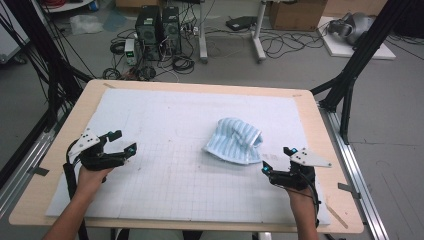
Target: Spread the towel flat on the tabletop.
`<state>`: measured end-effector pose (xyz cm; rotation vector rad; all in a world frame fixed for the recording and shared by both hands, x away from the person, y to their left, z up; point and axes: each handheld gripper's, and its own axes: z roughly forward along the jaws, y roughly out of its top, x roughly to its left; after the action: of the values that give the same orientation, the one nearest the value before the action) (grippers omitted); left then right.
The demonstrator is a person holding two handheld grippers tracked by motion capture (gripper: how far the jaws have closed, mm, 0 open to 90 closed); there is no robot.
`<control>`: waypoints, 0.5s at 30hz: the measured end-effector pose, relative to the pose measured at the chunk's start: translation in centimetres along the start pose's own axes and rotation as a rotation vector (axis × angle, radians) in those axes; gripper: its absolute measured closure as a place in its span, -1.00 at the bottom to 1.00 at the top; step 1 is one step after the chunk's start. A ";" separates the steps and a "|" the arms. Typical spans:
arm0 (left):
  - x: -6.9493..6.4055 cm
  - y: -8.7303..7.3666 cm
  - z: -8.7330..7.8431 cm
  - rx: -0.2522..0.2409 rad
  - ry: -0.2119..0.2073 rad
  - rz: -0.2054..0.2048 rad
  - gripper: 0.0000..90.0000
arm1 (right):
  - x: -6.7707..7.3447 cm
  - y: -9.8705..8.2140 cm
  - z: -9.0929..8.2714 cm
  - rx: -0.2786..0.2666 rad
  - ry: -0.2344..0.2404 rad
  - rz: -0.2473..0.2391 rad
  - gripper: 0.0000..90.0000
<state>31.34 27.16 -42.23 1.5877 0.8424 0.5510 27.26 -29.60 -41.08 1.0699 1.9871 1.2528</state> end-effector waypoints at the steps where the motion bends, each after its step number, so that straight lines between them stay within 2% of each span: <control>1: 0.0 0.0 0.0 0.000 0.001 -0.001 -0.59 | 0.0 0.0 0.0 0.001 0.002 0.000 -0.77; 10: 0.1 -0.3 0.3 0.005 0.008 -0.017 -0.59 | -0.2 -0.3 0.4 -0.001 0.012 0.007 -0.77; 15: 0.2 -0.4 0.3 0.006 0.016 -0.017 -0.59 | -0.4 -0.4 0.8 -0.002 0.046 0.035 -0.77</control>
<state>31.59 27.13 -42.65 1.5823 0.8702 0.5501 27.94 -29.69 -41.74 1.0880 2.0096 1.3081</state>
